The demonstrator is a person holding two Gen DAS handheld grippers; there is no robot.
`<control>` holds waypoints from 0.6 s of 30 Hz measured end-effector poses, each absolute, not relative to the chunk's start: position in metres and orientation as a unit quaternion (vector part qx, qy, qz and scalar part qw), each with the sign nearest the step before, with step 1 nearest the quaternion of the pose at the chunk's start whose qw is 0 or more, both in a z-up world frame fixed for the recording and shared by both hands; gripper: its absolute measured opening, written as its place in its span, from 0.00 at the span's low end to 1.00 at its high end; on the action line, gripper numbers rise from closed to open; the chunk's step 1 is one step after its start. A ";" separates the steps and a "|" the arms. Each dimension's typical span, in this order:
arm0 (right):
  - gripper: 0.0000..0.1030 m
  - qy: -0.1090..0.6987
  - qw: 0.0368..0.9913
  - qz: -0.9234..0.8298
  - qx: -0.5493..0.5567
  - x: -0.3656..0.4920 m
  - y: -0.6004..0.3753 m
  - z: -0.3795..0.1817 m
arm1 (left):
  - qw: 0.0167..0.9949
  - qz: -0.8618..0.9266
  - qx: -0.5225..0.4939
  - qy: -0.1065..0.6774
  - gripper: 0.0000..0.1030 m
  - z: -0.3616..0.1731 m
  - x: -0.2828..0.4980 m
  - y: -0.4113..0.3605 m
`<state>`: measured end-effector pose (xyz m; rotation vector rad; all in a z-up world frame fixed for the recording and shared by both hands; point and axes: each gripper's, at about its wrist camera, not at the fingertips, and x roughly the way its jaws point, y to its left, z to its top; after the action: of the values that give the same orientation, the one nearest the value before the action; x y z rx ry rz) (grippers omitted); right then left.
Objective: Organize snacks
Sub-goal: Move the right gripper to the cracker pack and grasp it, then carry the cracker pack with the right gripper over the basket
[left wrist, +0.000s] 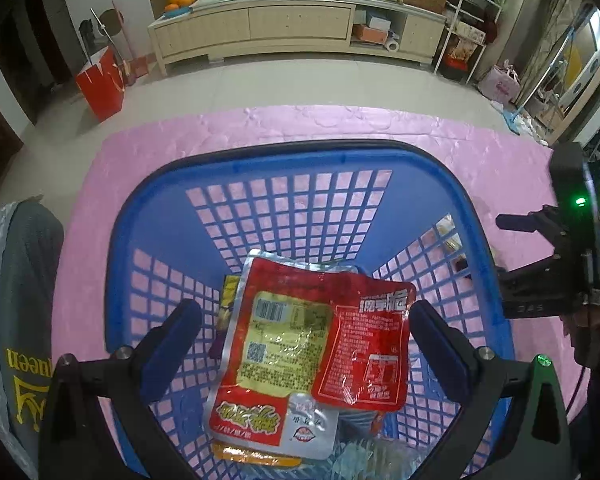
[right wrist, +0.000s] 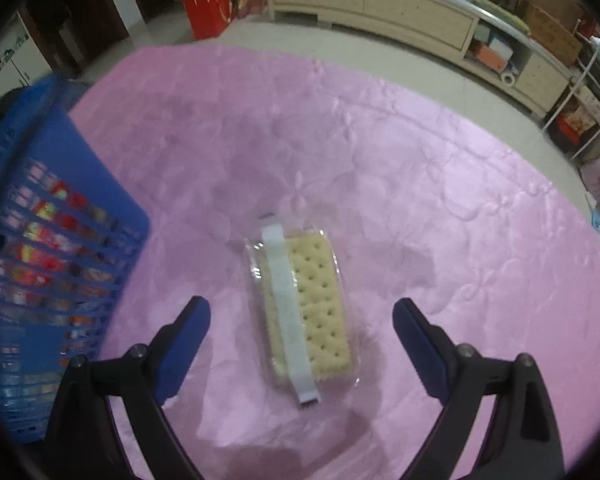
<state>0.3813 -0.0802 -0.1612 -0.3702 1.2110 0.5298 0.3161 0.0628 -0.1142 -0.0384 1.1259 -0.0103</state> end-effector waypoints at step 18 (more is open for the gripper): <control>0.46 0.529 0.795 0.244 -0.171 0.331 -0.080 -0.112 | 0.857 -0.020 -0.017 0.515 0.99 -0.098 0.297 0.047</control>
<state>0.3312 -0.0802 -0.1116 -0.3668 1.1358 0.5233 0.2973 0.0469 -0.0981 -0.0361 1.0829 -0.0413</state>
